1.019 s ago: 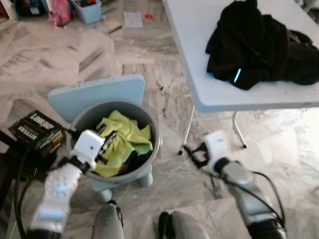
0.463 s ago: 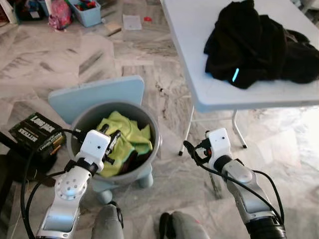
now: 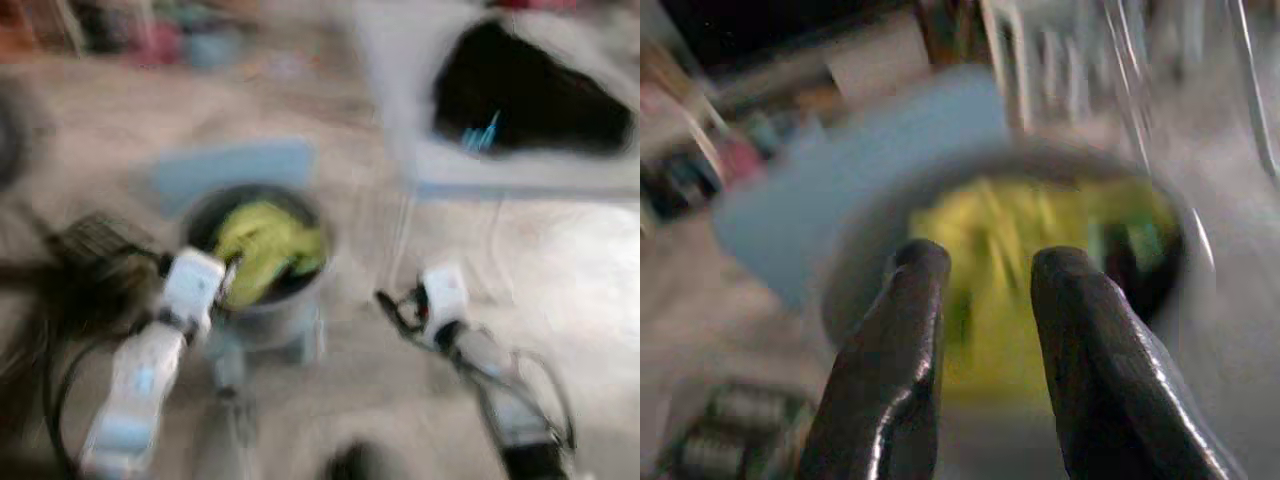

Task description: Hang hanger

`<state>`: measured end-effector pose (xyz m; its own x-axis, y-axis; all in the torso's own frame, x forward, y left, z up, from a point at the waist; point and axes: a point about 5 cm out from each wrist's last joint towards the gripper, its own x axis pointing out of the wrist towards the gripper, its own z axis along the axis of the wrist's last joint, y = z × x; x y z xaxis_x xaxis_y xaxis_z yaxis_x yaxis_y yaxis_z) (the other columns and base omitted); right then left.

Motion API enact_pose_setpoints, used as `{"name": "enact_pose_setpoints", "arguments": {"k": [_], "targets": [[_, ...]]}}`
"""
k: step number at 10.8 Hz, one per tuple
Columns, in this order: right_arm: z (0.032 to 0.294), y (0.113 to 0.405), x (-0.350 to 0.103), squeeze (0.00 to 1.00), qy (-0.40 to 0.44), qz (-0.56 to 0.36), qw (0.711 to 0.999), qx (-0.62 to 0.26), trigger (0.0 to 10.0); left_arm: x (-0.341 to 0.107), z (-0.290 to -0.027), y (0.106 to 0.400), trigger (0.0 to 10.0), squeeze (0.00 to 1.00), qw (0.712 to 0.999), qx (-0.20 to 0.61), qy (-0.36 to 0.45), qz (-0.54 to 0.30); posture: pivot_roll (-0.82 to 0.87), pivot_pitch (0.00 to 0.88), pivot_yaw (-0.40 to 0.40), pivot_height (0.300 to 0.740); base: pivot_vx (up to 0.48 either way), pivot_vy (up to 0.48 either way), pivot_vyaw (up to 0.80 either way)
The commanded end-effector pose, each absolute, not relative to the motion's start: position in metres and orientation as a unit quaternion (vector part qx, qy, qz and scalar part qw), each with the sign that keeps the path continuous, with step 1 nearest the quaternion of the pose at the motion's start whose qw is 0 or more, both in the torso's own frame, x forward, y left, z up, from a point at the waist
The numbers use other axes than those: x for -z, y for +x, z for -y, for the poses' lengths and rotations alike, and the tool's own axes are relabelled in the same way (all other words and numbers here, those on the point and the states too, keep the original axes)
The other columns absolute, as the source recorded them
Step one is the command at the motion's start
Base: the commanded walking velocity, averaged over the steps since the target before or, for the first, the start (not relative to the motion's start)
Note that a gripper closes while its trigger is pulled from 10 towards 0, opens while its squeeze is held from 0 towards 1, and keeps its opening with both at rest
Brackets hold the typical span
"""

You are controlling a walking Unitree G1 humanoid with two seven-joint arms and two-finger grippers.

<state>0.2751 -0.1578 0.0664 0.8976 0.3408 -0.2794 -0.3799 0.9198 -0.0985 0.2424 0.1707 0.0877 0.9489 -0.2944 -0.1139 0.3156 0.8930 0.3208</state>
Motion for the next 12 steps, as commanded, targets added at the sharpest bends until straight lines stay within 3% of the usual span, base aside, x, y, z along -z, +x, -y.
{"name": "enact_pose_setpoints", "arguments": {"k": [1,5,8,9,12], "targets": [[0.161,0.272,-0.063,0.0,-0.078,-0.139,0.971,-0.18,10.0,-0.098,-0.167,0.25,10.0,0.0,0.971,0.159,0.18,-0.009,-0.04,0.137,-0.074,0.74,0.0,0.0,0.0],[0.161,0.272,-0.062,0.0,-0.073,-0.14,0.971,-0.177,10.0,-0.087,-0.196,0.261,10.0,0.0,0.975,0.079,0.202,-0.053,-0.04,0.14,-0.07,0.74,0.0,0.0,0.0],[0.168,0.265,-0.066,0.0,-0.077,-0.142,0.971,-0.174,10.0,-0.077,-0.211,0.282,10.0,0.0,0.965,0.108,0.221,-0.094,-0.07,0.167,-0.082,0.74,0.0,0.0,0.0],[0.173,0.26,-0.068,0.0,-0.084,-0.144,0.971,-0.172,10.0,-0.071,-0.209,0.287,10.0,1.0,0.96,0.142,0.216,-0.11,-0.1,0.179,-0.088,0.74,0.0,0.0,0.0],[0.183,0.247,-0.07,0.0,-0.094,-0.155,0.969,-0.166,10.0,-0.072,-0.194,0.304,10.0,1.0,0.949,0.21,0.219,-0.093,-0.15,0.211,-0.104,0.74,0.0,0.0,0.0]]}}
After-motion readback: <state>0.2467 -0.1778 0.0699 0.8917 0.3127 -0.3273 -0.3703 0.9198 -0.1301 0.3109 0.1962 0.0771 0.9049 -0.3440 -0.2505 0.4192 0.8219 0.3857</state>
